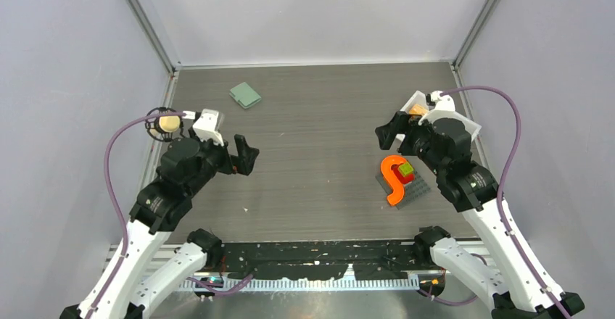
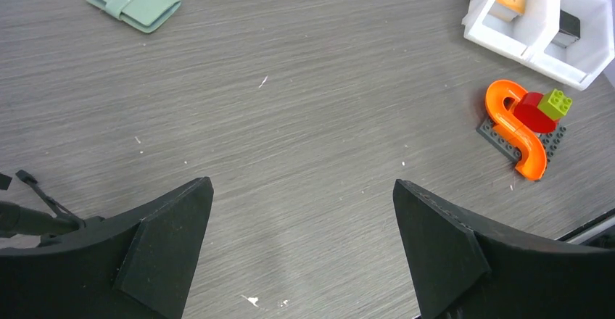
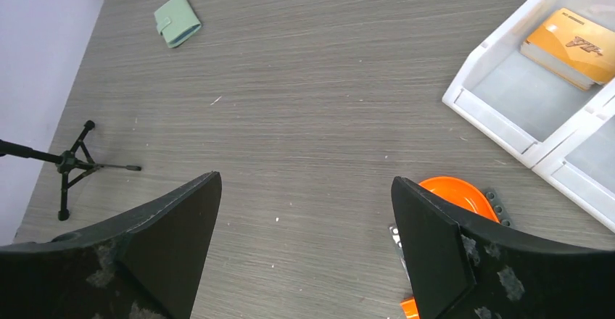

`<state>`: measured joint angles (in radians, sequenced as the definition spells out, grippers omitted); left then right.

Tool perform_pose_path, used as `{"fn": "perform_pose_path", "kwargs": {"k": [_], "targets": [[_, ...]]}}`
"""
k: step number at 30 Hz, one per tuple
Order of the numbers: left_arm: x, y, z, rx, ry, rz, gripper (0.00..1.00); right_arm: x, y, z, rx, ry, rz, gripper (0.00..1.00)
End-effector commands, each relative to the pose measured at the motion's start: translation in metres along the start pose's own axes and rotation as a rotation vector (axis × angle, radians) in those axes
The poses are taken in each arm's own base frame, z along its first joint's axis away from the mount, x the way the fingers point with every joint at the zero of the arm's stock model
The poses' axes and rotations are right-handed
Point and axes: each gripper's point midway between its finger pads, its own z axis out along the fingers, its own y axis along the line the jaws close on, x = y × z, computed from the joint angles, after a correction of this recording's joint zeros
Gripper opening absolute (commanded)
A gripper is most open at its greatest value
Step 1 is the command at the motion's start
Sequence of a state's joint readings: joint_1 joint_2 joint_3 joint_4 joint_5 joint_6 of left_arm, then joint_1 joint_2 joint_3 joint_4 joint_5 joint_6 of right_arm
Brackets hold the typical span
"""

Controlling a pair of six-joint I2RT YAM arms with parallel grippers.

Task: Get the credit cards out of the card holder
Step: Move the card holder to the center of the board.

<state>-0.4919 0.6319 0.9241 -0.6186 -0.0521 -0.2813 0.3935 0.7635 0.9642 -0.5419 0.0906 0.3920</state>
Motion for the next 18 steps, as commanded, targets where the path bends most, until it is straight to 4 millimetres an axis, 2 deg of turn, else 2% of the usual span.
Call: {"fn": "perform_pose_path", "kwargs": {"k": [1, 8, 13, 16, 18], "targets": [[-0.021, -0.009, 0.004, 0.019, -0.025, -0.033, 1.00, -0.009, 0.012, -0.002, -0.067, -0.047, 0.005, 0.95], [-0.019, -0.020, 0.039, 0.014, 0.034, -0.089, 0.97, -0.009, 0.026, -0.010, -0.140, -0.031, 0.004, 0.95], [-0.012, -0.027, 0.083, -0.038, 0.103, -0.134, 0.94, -0.016, 0.030, -0.014, -0.160, -0.057, 0.003, 0.95], [-0.006, -0.017, 0.117, -0.144, 0.167, -0.112, 0.92, -0.020, 0.033, -0.016, -0.174, -0.072, 0.006, 0.95], [-0.004, -0.001, 0.138, -0.259, 0.199, -0.085, 0.93, -0.020, 0.034, -0.017, -0.181, -0.080, 0.014, 0.95]]}}
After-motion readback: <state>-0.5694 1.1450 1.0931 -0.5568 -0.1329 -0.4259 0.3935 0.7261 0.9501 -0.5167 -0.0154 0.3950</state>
